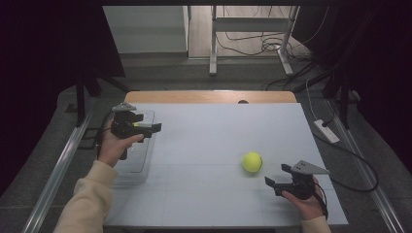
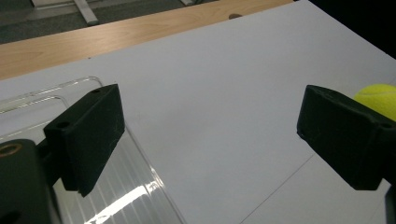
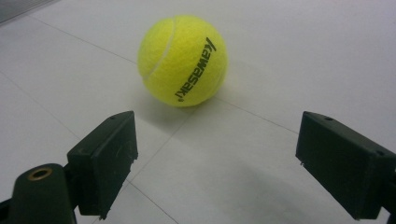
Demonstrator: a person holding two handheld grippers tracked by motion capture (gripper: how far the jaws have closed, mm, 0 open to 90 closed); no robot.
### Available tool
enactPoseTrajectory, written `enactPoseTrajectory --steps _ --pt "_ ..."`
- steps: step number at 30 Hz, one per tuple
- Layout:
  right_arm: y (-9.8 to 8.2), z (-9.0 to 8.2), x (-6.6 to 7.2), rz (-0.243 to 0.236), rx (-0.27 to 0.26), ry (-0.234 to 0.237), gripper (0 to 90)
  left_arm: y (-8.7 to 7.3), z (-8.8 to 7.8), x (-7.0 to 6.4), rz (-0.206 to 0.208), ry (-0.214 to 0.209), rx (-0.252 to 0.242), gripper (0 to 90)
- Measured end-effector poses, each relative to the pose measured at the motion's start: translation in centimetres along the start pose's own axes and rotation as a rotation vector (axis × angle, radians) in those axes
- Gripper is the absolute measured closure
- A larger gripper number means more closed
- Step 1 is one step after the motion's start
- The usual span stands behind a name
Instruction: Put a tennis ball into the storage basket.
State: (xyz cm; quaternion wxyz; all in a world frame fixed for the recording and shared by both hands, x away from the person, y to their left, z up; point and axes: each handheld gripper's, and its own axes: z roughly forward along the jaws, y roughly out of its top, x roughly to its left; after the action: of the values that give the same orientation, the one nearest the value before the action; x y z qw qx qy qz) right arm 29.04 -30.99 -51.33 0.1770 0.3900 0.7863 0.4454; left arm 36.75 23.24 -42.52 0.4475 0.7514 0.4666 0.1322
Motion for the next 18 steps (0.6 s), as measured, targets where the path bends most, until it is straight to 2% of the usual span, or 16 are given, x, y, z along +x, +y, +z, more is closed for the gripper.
enactPoseTrajectory --steps 9,18 --pt "-0.1 -0.2 0.0 0.008 -0.004 -0.003 12.3 0.2 0.9 -1.0 0.017 -0.026 0.007 8.6" --pt "0.0 -0.3 -0.1 0.013 -0.009 -0.002 12.3 0.4 2.3 -2.8 0.05 -0.062 0.017 8.5"
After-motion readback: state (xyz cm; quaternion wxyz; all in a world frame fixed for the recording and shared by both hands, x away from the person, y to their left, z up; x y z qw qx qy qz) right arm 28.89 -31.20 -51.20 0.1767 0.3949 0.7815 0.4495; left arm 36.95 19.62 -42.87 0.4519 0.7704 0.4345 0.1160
